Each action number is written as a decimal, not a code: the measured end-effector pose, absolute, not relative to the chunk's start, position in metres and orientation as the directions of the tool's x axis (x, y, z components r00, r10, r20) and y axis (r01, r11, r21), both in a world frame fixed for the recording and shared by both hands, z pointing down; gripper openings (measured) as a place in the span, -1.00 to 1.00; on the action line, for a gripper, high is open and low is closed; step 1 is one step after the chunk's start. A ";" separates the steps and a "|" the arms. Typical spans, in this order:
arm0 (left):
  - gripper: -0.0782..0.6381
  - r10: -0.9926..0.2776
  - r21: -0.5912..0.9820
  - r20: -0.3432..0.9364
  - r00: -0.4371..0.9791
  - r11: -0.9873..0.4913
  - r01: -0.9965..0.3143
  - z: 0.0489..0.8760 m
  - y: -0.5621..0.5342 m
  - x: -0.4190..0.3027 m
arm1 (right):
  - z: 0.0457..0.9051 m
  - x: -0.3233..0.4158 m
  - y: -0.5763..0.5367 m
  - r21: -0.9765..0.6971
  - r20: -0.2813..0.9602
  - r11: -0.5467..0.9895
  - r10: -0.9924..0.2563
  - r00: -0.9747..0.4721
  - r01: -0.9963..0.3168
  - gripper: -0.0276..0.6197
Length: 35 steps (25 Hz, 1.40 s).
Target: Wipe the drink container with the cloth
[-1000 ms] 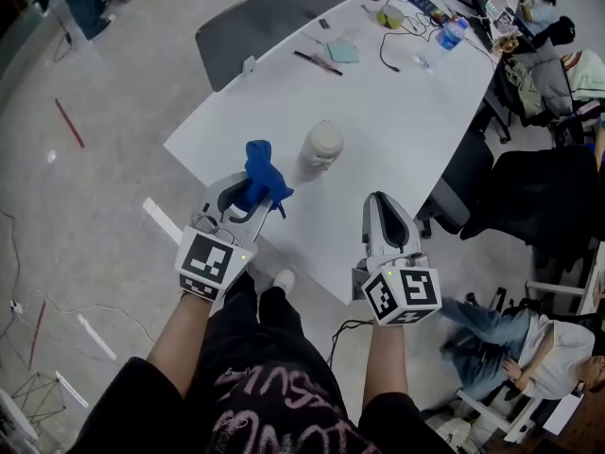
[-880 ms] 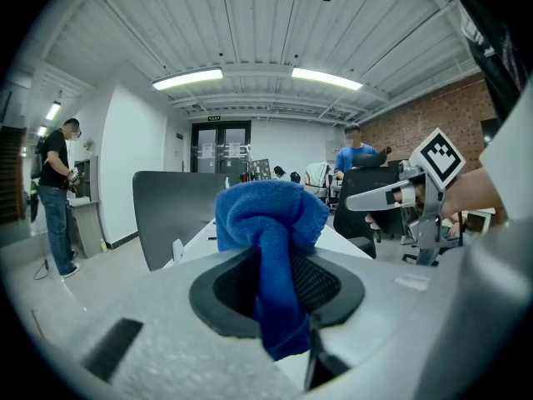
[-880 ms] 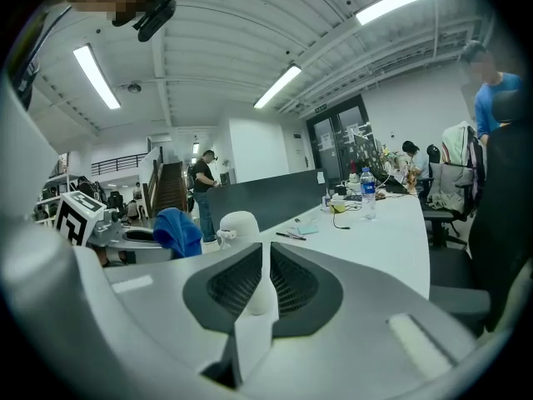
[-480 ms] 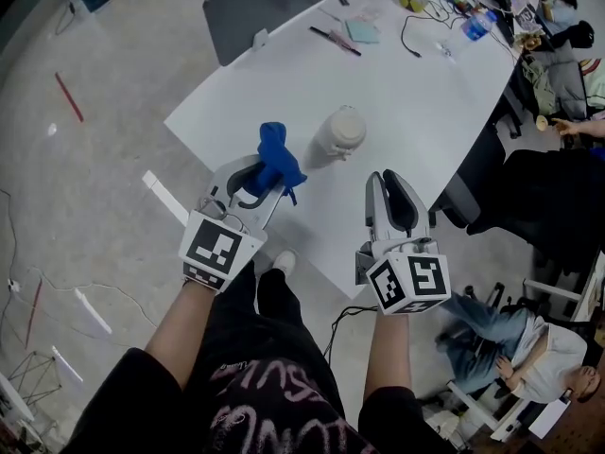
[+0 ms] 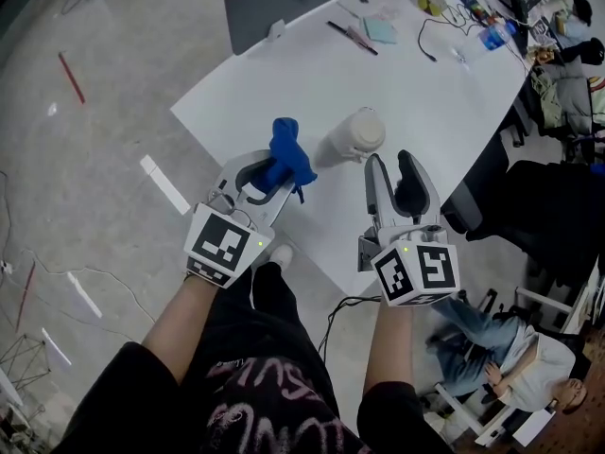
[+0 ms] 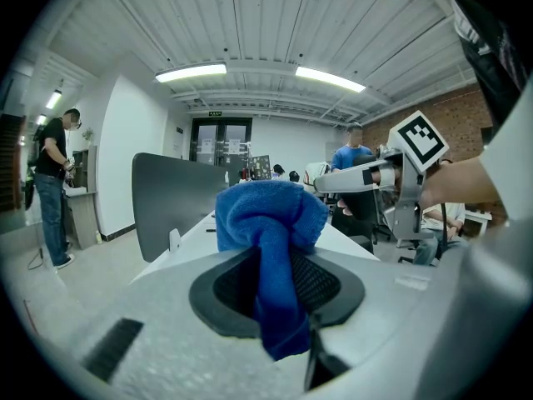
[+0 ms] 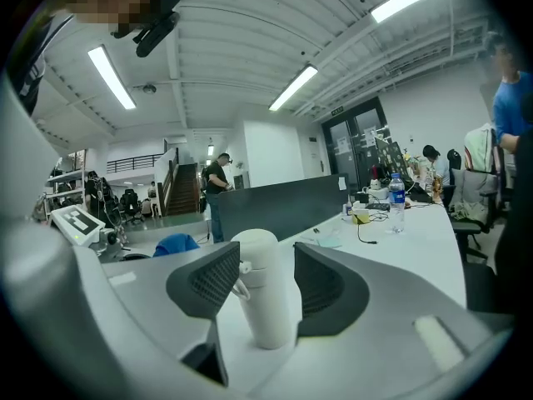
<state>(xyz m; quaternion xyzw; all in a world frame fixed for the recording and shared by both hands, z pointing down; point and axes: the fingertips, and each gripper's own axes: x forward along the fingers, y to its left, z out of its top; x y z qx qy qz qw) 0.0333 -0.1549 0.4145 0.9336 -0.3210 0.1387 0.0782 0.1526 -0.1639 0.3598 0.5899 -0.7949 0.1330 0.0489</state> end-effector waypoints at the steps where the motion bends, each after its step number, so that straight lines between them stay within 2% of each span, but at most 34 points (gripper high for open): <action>1: -0.52 -0.576 0.058 0.309 0.756 -0.783 -0.620 0.415 -0.155 0.033 | 0.359 0.151 -0.166 -0.154 0.231 0.275 -0.924 -0.305 -0.949 -0.26; 9: -0.52 -0.573 0.067 0.315 0.757 -0.782 -0.620 0.420 -0.156 0.033 | 0.355 0.138 -0.179 -0.150 0.227 0.319 -0.910 -0.347 -0.936 -0.04; 17: -0.52 -0.577 0.077 0.313 0.754 -0.776 -0.626 0.423 -0.157 0.030 | 0.359 0.127 -0.191 -0.147 0.239 0.343 -0.898 -0.369 -0.928 0.02; 25: -0.52 -0.587 0.082 0.314 0.746 -0.766 -0.638 0.425 -0.158 0.025 | 0.360 0.120 -0.199 -0.141 0.242 0.361 -0.890 -0.386 -0.922 0.02; 35: -0.52 -0.586 0.089 0.313 0.748 -0.766 -0.637 0.427 -0.160 0.026 | 0.361 0.121 -0.201 -0.132 0.242 0.352 -0.895 -0.375 -0.927 -0.11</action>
